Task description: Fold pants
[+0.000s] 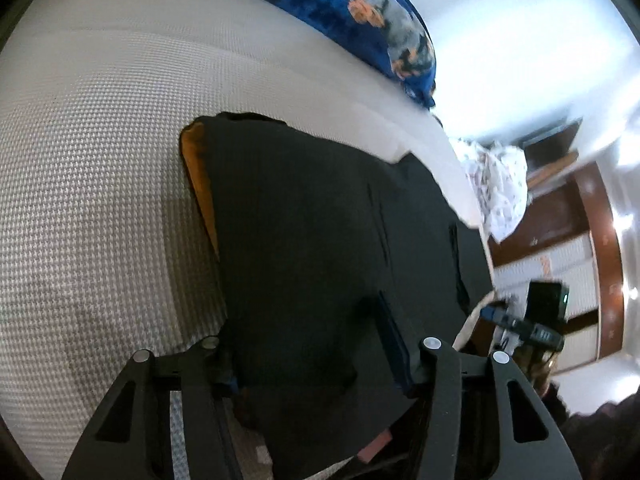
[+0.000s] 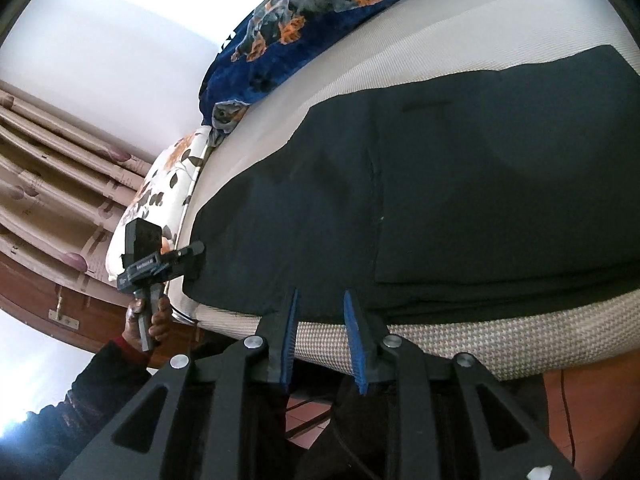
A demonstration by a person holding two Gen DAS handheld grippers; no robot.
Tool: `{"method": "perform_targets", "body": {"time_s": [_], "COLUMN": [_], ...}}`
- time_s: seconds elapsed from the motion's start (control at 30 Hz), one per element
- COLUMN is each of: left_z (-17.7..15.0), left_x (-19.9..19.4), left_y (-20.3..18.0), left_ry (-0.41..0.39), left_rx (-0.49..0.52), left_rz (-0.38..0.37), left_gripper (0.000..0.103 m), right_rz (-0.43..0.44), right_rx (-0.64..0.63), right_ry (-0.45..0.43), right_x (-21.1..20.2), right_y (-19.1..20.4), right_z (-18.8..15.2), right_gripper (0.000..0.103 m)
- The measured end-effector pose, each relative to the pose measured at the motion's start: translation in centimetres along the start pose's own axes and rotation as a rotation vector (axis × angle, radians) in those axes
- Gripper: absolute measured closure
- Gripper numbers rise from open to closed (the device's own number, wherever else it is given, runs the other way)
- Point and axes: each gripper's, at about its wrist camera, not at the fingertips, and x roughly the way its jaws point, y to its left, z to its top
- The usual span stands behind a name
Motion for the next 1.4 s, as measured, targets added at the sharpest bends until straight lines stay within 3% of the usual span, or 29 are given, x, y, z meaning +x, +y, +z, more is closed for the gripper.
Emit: {"method": "perform_targets", "body": {"time_s": [0.07, 0.1, 0.17, 0.23, 0.4, 0.53, 0.67, 0.8, 0.9, 0.97, 1.03, 1.07, 1.17, 1.27, 1.4], "left_z": [-0.1, -0.1, -0.4, -0.4, -0.5, -0.3, 0.3, 0.9, 1.2, 1.3, 1.6, 1.8, 2.9, 3.6, 2.9], "left_x": [-0.1, 0.1, 0.4, 0.0, -2.9, -2.3, 0.7, 5.8, 9.4, 10.7, 11.5, 11.6, 11.6, 11.0, 9.4], "left_y": [-0.2, -0.7, -2.0, -3.1, -9.8, -16.3, -22.5, -27.3, -29.0, -29.5, -29.9, -30.0, -30.7, -30.9, -28.2], "left_ry": [-0.021, -0.023, -0.015, -0.032, -0.134, -0.128, -0.094, -0.057, -0.043, -0.068, -0.076, -0.092, -0.132, -0.162, -0.174], "left_rx": [-0.010, -0.001, 0.039, 0.037, 0.064, 0.124, 0.172, 0.245, 0.271, 0.283, 0.292, 0.285, 0.280, 0.275, 0.253], "left_rz": [0.031, 0.071, 0.136, 0.152, 0.068, -0.003, -0.104, -0.157, -0.165, -0.129, -0.125, -0.138, -0.168, -0.134, -0.082], "left_gripper": [0.051, 0.068, 0.075, 0.084, 0.087, 0.087, 0.087, 0.087, 0.080, 0.068, 0.037, 0.032, 0.027, 0.026, 0.025], "right_rz": [0.000, 0.002, 0.007, 0.010, 0.088, 0.223, 0.345, 0.461, 0.521, 0.570, 0.590, 0.587, 0.566, 0.570, 0.523], "right_rx": [-0.004, -0.004, -0.001, -0.001, -0.019, 0.065, 0.176, 0.276, 0.405, 0.469, 0.514, 0.520, 0.566, 0.612, 0.657], "right_ry": [0.004, 0.005, 0.006, 0.007, -0.008, -0.040, -0.072, -0.104, -0.139, -0.150, -0.158, -0.162, -0.177, -0.178, -0.170], "right_x": [0.2, 0.4, 0.5, 0.7, 0.6, 0.2, -0.7, -1.6, -2.2, -2.3, -2.4, -2.3, -2.5, -2.3, -3.3], "right_y": [0.0, 0.0, -0.1, -0.2, 0.6, -0.1, -1.7, -3.5, -5.9, -7.6, -8.8, -9.1, -10.3, -11.3, -13.1], "right_z": [-0.1, -0.1, -0.2, 0.0, 1.3, 2.7, 3.9, 4.6, 4.7, 4.5, 4.5, 4.7, 4.7, 4.9, 4.7], "right_gripper": [0.078, 0.078, 0.078, 0.078, 0.078, 0.076, 0.073, 0.068, 0.066, 0.065, 0.064, 0.063, 0.063, 0.063, 0.063]}}
